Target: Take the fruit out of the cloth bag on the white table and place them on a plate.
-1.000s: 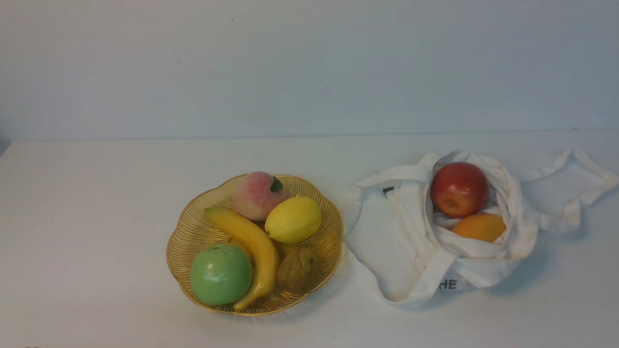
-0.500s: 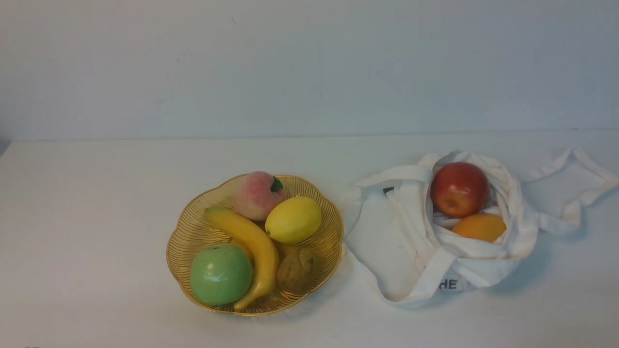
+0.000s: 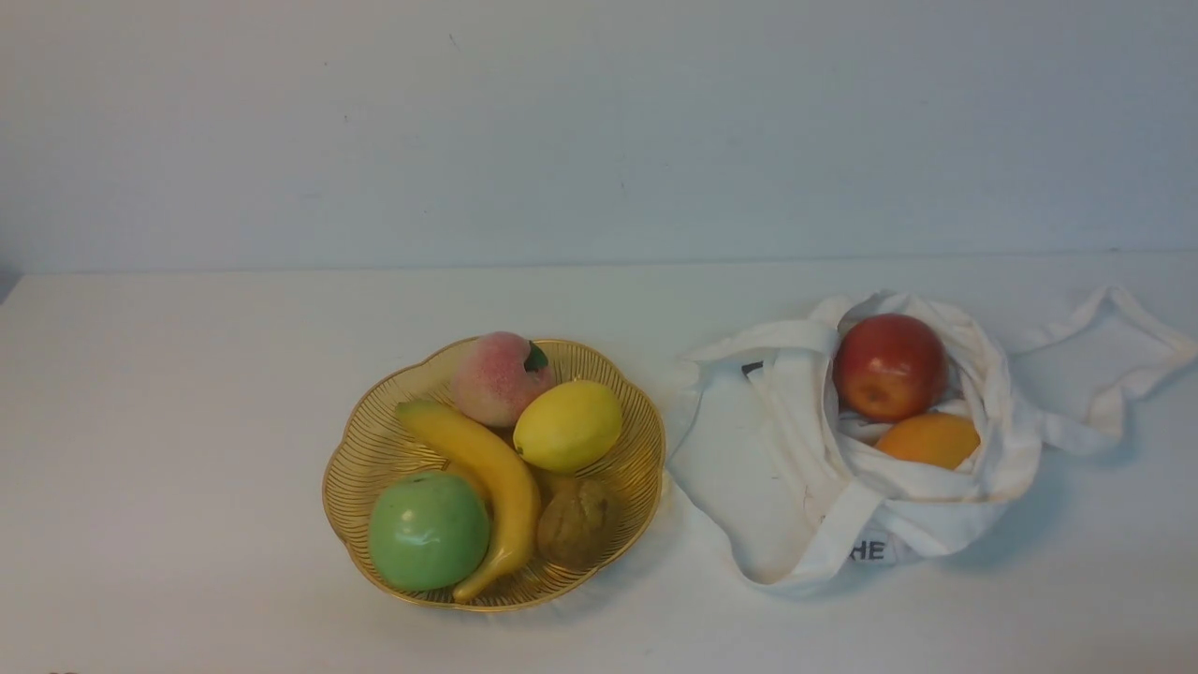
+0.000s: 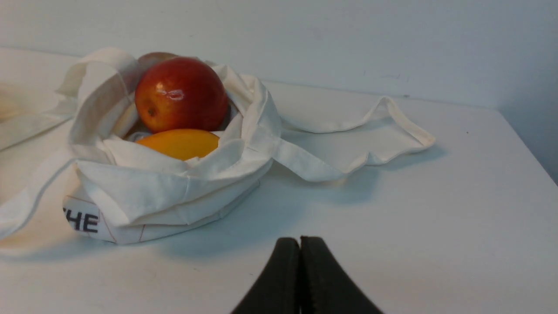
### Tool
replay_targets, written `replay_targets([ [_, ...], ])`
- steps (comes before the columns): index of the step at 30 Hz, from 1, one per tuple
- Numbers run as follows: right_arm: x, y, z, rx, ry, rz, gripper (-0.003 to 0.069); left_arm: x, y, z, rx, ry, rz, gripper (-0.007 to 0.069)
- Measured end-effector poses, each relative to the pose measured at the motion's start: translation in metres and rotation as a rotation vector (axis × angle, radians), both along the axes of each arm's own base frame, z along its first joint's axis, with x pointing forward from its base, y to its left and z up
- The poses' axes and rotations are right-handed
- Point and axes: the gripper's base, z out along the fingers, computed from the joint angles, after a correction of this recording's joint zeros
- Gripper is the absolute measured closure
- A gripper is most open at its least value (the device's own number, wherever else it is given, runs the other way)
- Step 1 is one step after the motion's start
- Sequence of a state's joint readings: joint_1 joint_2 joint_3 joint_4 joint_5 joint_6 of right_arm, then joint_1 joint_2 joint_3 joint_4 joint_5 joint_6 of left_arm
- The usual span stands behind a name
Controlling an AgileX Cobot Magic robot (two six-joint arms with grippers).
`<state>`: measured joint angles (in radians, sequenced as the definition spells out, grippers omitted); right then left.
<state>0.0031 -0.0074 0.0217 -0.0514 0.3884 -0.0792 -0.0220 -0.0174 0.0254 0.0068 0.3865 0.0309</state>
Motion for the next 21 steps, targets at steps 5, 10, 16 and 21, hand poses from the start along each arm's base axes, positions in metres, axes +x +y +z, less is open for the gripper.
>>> replay_targets([
  [5,0.0000,0.0000,0.0000,0.000,0.000,0.000,0.0672,0.0000,0.0000,0.0000,0.000,0.000,0.000,0.0632],
  [10,0.0000,0.0000,0.0000,0.000,0.000,0.000,0.0672,0.0000,0.0000,0.0000,0.000,0.000,0.000,0.0632],
  [16,0.0000,0.0000,-0.0001,0.000,0.001,0.000,0.0672,0.0000,0.0000,0.0000,0.000,0.000,0.000,0.0632],
  [21,-0.0002,0.0000,-0.0002,0.000,0.006,-0.001,0.0672,0.0000,0.0000,0.0000,0.000,0.000,0.000,0.0632],
])
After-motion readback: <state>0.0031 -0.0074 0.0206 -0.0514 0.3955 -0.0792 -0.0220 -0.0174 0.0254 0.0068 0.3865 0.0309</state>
